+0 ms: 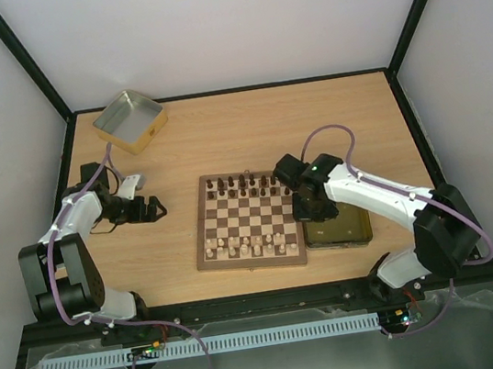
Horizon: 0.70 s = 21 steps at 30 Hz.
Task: Set up the chess pieces on the board
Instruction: Place the chess piece on the chessboard.
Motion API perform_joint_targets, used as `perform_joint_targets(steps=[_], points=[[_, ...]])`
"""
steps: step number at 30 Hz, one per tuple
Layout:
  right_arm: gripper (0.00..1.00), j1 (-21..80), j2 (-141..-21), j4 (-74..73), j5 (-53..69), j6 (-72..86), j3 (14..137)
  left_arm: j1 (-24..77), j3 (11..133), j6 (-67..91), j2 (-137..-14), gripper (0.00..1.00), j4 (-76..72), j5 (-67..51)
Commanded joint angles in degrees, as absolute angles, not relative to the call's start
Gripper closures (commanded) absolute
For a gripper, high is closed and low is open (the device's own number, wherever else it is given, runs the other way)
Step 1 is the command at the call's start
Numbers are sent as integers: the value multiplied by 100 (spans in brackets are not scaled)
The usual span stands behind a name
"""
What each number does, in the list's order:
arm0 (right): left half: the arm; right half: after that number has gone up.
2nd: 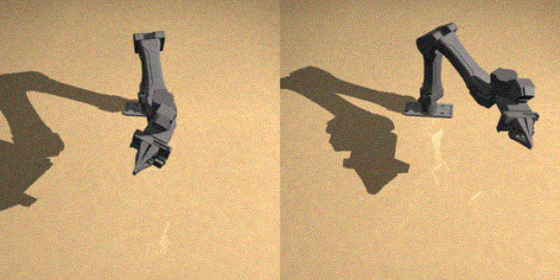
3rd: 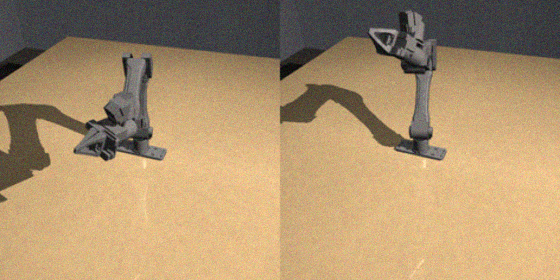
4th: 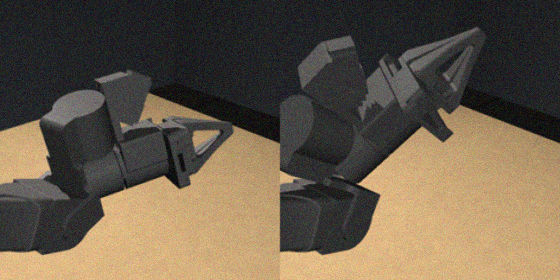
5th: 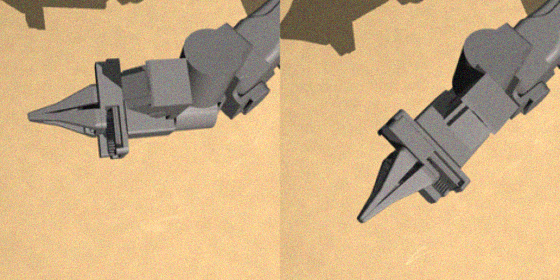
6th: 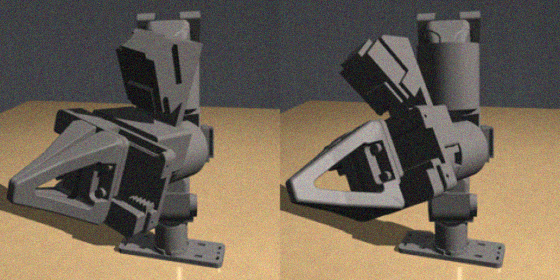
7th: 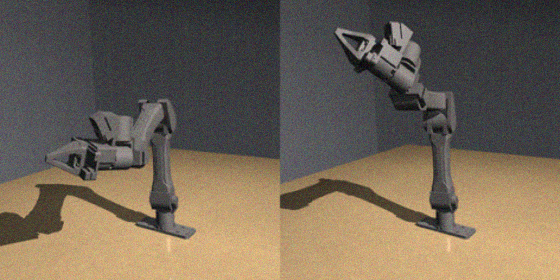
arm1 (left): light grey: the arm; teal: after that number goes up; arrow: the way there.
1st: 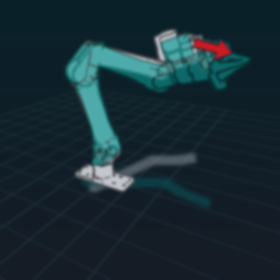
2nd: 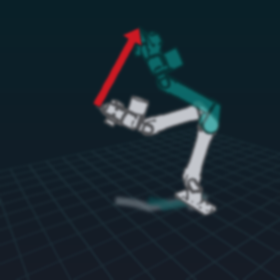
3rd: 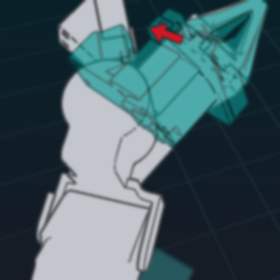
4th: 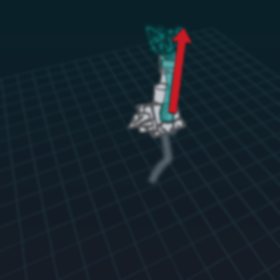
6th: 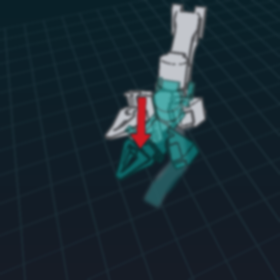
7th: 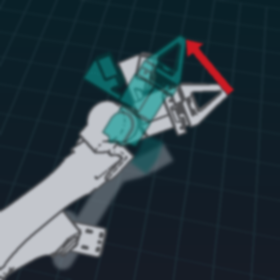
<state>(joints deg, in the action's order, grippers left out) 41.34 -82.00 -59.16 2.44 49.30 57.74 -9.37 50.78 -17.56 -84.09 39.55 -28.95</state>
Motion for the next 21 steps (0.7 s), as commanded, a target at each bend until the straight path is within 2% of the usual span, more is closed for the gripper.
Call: perform_joint_targets(steps=[1, 10, 21], points=[[98, 4239, -8029, -6314, 36, 4976, 6157, -975, 5212, -1802, -8314, 1, 4052, -2972], [98, 4975, -8367, -5935, 597, 5131, 6105, -973, 5215, -1806, -8310, 1, 4052, -2970], [97, 5072, -8623, -5456, 915, 5117, 5712, -976, 5213, -1793, -8335, 1, 4052, -2961]])
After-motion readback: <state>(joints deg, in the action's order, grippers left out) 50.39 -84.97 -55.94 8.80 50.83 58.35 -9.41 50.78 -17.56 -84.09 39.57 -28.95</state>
